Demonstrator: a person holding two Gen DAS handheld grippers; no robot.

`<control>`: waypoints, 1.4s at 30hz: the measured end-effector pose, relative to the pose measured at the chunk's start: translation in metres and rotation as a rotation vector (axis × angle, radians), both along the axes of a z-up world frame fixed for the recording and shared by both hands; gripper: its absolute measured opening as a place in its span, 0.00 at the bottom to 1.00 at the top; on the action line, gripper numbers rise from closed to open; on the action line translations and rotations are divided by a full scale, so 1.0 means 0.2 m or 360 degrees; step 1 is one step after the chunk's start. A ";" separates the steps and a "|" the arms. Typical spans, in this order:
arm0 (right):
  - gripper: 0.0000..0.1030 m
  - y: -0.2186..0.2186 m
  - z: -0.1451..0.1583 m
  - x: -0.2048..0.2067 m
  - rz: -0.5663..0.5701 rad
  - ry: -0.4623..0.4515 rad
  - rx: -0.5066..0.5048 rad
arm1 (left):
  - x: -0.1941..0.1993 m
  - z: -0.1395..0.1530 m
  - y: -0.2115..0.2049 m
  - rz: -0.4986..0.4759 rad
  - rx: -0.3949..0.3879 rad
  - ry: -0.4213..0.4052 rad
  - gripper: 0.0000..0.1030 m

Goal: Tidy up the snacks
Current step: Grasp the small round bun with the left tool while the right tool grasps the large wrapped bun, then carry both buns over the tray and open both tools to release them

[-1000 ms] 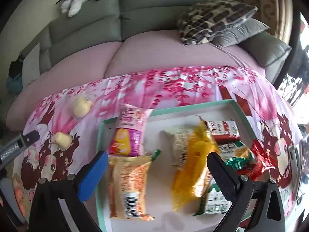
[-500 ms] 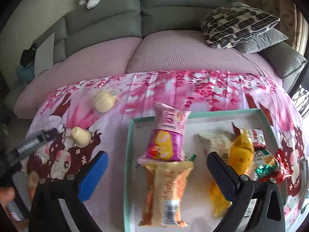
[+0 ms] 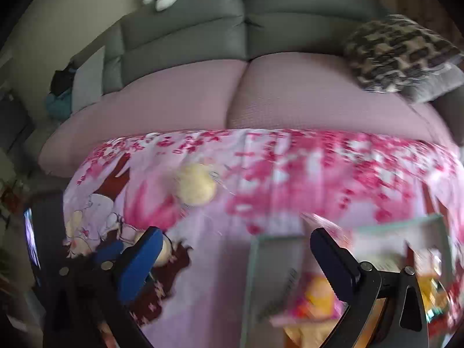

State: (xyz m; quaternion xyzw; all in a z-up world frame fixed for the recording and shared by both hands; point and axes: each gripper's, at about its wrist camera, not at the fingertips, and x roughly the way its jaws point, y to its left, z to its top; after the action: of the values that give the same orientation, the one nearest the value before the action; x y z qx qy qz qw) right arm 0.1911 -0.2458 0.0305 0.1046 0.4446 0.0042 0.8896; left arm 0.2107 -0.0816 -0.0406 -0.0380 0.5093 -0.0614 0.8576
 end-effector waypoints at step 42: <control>0.64 0.20 -0.35 0.59 0.0109 0.0227 0.0163 | 0.03 0.12 0.24 0.0307 -0.0005 -0.0064 0.36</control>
State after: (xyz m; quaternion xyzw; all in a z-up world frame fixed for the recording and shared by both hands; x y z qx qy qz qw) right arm 0.3084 -0.2051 -0.0404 0.1346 0.5094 0.0499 0.8484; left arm 0.2174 -0.0340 -0.0170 -0.0870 0.4860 0.0201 0.8694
